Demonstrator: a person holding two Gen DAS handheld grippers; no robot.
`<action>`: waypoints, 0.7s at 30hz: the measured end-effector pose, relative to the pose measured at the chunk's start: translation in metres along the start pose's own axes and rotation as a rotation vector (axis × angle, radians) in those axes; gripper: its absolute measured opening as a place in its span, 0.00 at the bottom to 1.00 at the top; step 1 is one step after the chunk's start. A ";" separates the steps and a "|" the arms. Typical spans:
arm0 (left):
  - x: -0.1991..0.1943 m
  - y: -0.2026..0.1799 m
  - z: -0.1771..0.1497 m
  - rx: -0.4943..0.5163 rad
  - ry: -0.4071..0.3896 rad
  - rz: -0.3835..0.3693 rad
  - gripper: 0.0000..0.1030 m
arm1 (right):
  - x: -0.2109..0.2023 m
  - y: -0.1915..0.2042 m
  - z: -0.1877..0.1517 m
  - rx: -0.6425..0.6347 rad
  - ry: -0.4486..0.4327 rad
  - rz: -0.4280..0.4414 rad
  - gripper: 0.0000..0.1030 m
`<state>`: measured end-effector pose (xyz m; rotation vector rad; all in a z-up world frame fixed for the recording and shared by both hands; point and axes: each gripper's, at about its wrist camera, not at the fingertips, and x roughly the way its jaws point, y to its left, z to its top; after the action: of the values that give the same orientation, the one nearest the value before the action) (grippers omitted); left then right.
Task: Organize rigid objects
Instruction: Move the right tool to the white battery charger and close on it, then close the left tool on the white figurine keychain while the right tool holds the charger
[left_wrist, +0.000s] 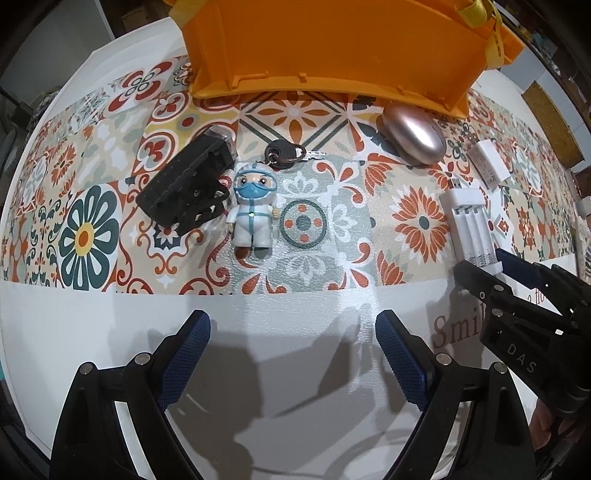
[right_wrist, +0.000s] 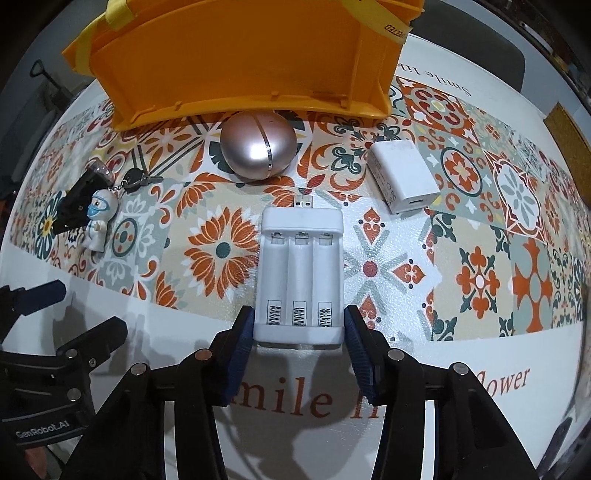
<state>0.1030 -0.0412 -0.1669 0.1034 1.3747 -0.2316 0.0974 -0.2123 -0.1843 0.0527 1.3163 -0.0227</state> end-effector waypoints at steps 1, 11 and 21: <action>-0.001 0.002 -0.001 0.001 -0.006 -0.001 0.89 | -0.001 -0.002 -0.001 0.005 0.000 -0.001 0.47; -0.019 0.013 -0.014 0.036 -0.114 0.022 0.89 | -0.020 0.001 -0.011 0.007 -0.045 -0.003 0.47; -0.033 0.007 -0.010 0.081 -0.227 0.063 0.89 | -0.039 0.004 -0.011 0.029 -0.080 0.045 0.47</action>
<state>0.0896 -0.0287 -0.1366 0.1829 1.1343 -0.2388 0.0771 -0.2085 -0.1490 0.1049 1.2350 -0.0056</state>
